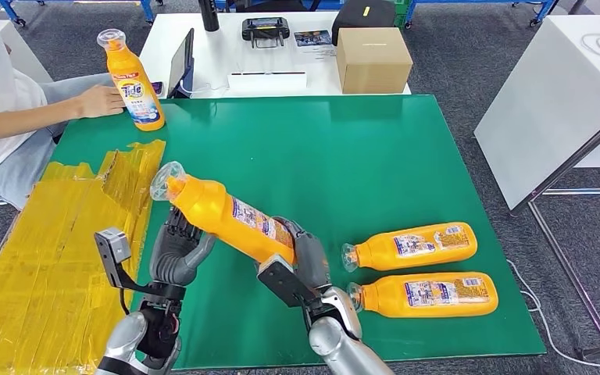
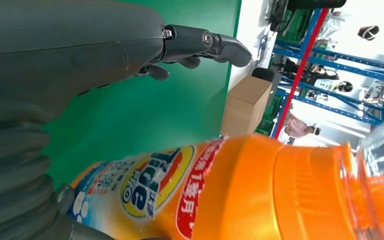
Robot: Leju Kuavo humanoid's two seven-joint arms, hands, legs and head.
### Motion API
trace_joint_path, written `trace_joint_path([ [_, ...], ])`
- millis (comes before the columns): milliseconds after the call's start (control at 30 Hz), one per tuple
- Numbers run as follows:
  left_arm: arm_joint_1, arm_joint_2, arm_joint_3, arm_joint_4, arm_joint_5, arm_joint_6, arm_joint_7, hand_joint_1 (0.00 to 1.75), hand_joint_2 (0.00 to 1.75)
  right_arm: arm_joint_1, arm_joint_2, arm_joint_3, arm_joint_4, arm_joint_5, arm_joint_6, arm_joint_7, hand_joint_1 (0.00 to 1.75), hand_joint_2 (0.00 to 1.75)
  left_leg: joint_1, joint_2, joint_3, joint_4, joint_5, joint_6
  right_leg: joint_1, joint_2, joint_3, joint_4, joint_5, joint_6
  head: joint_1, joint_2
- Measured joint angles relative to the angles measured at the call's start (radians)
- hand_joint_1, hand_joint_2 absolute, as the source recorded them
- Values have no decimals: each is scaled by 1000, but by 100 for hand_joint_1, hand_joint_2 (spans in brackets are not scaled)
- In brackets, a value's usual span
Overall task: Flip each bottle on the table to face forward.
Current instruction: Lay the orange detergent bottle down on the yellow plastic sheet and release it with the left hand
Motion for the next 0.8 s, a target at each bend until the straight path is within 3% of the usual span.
trace_joint_path([
  [367,-5,0,-12,5,0,-13,5,0,175,-14,3,37,53,1,48,11,175,175,0,0,0,0,0,0,0,0,0,0,0,0,0,0],
  [700,-26,1,-27,32,26,-44,5,1,175,-38,0,68,84,-93,251,-48,175,175,0,0,0,0,0,0,0,0,-1,0,0,0,0,0],
  [800,-29,1,-28,41,31,-49,2,59,175,-48,-4,80,93,-87,262,-60,175,175,0,0,0,0,0,0,0,0,-1,0,0,0,0,0],
])
